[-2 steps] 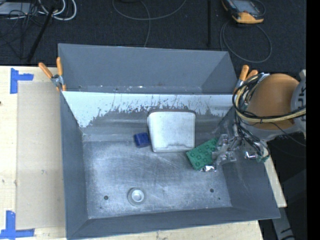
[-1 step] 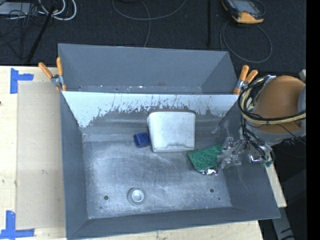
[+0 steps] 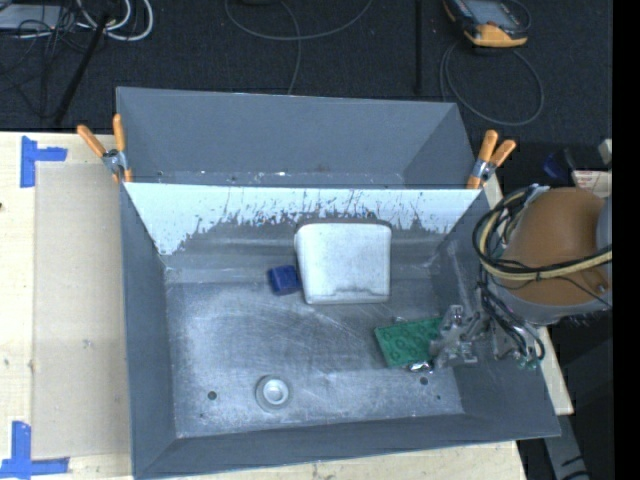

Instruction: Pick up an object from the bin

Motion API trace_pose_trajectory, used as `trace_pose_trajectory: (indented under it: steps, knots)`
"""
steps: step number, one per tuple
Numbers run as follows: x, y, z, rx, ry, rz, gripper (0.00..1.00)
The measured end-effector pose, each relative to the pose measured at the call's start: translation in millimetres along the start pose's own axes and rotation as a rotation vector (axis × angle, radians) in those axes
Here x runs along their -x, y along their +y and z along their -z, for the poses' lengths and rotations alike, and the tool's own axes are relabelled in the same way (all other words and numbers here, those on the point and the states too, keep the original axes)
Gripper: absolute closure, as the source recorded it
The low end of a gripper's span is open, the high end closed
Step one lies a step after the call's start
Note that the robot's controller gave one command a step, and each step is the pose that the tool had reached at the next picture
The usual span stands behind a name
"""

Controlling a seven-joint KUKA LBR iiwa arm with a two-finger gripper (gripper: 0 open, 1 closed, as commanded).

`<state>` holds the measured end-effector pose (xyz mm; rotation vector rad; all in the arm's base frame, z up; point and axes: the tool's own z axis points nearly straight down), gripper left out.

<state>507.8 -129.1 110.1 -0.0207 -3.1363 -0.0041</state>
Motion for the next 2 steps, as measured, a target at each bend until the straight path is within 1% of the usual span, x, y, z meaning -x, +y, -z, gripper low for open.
trace_pose_trajectory:
  steps: [1,2]
  knots:
    - [-19.7,-18,-5,0.006,-0.005,-0.033,1.00]
    - [-15.5,-9,12,-0.001,-0.007,-0.071,1.00]
